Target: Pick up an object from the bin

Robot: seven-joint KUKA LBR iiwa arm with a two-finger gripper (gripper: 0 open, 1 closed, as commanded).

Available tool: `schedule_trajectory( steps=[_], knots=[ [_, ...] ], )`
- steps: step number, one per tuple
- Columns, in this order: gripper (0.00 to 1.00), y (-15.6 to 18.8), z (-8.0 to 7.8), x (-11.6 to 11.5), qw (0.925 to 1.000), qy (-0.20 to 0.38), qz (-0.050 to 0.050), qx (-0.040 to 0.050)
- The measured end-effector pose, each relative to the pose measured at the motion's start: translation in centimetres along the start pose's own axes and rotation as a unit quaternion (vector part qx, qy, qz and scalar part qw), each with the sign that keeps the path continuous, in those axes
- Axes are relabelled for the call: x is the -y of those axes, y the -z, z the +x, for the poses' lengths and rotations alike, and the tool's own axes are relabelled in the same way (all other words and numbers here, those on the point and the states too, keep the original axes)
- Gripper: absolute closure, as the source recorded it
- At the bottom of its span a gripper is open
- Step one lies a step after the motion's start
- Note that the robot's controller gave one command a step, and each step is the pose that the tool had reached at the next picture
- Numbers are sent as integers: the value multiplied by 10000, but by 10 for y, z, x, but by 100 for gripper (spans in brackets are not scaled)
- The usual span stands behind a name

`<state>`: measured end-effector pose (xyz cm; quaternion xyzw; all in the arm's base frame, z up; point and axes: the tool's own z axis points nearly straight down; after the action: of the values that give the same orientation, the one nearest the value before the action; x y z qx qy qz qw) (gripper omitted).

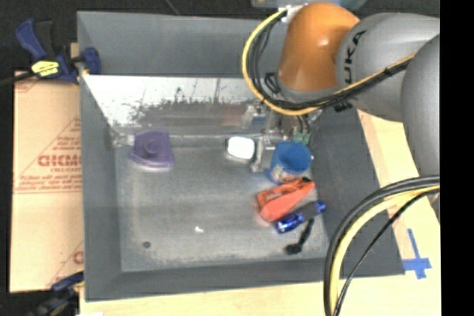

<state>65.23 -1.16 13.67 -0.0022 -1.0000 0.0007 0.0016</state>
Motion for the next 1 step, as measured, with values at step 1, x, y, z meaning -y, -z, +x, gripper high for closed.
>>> schedule_trajectory(
  steps=[1],
  knots=[
    [0, 5, -2, 0, 10000, 1, 2, 40]
  ],
)
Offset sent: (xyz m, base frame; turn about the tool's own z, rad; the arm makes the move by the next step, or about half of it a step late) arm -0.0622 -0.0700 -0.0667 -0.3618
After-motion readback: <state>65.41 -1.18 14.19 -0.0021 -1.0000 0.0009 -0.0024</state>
